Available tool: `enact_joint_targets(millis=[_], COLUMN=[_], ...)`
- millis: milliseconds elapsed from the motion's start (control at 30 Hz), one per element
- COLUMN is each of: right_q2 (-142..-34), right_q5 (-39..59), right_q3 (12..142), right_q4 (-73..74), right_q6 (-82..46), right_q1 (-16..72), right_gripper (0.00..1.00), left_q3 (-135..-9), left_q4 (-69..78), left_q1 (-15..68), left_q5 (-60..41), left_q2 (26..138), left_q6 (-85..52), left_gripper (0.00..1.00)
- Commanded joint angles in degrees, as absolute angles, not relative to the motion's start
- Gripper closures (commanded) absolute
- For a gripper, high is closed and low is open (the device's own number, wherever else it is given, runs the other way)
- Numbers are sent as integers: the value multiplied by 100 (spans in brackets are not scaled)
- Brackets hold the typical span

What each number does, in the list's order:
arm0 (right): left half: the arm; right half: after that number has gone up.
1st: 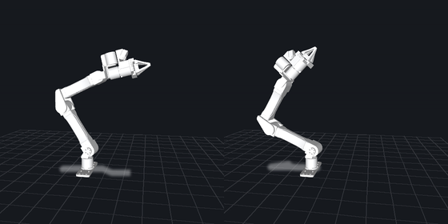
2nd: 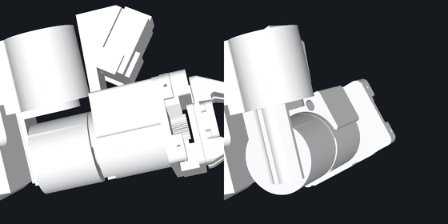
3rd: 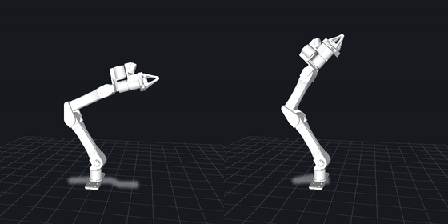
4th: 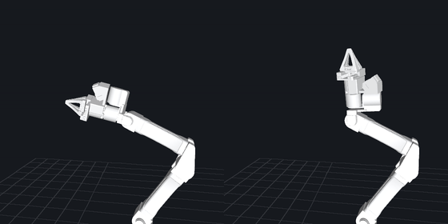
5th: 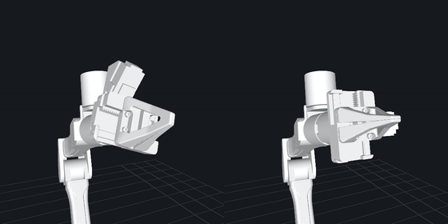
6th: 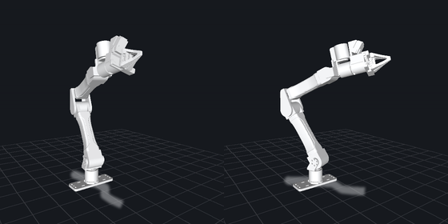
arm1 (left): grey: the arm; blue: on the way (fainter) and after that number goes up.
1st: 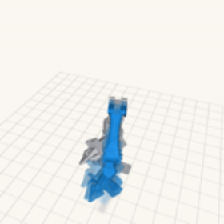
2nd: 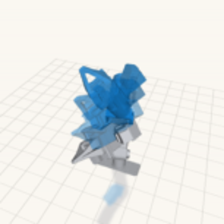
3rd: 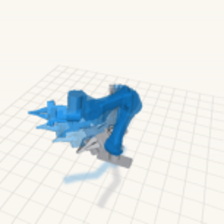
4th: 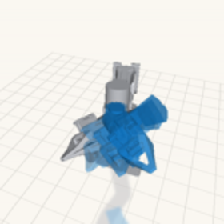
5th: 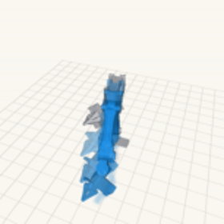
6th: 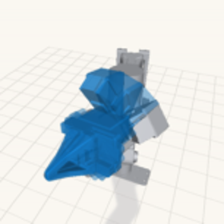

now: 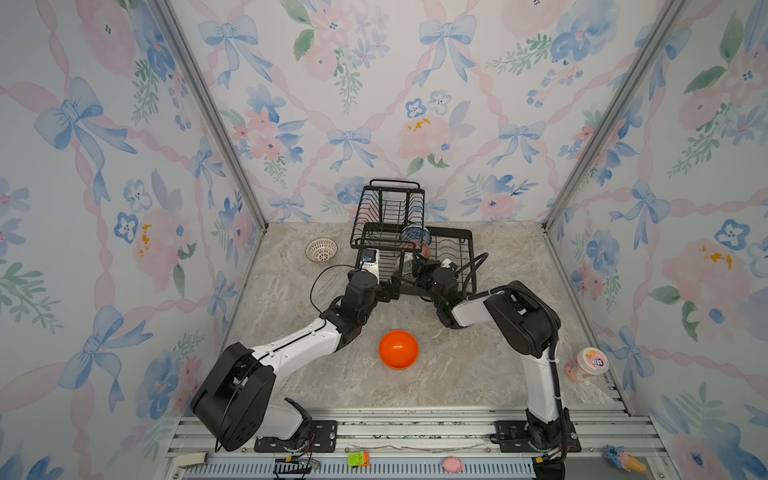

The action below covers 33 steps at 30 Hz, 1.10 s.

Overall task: Load the bowls into the dish rack
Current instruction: 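Press the green bowl upright against the other bowls with the right gripper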

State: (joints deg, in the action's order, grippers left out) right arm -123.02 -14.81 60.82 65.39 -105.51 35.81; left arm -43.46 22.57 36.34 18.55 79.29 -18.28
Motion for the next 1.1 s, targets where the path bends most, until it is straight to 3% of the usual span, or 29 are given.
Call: enact_joint_targets(millis=[0,467,1067], right_q2=[-12520,-12338,-11972], right_q5=[-1513,-1627,-1565], right_q3=[5828,5685,5590], right_q4=[5787,5733,5847], right_q6=[-10530,-10785,-10406], right_q1=[3806,3845,3814], right_gripper=[97,82,79], left_q3=[-4095,-4081,-4049], left_q4=[2266,2259,2253], left_q1=[3586,3586,3592], left_q5=[1802,1778,1777], left_q2=[7796,7792,7683], left_q6=[-1899,-1925,-1931], left_gripper=[2,2,2])
